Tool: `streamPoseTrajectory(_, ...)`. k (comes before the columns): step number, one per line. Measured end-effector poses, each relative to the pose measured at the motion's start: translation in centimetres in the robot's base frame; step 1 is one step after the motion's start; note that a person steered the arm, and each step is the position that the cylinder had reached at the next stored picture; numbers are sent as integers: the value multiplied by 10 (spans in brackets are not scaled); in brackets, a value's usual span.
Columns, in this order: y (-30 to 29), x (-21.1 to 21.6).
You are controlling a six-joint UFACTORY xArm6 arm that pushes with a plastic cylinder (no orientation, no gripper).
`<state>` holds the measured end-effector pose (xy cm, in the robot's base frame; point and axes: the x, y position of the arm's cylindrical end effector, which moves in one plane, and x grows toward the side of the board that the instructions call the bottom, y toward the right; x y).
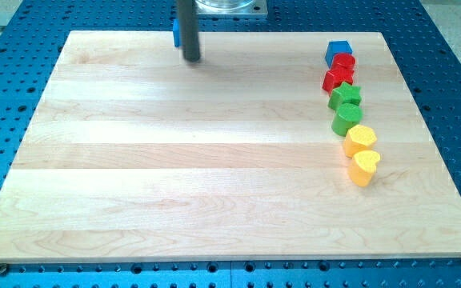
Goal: Push the triangle to the left
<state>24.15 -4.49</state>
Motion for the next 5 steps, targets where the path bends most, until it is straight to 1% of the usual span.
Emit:
streamPoseTrajectory(1, 26, -49)
streamPoseTrajectory(3, 17, -49)
streamPoseTrajectory(4, -22, -50)
streamPoseTrajectory(5, -35, -49)
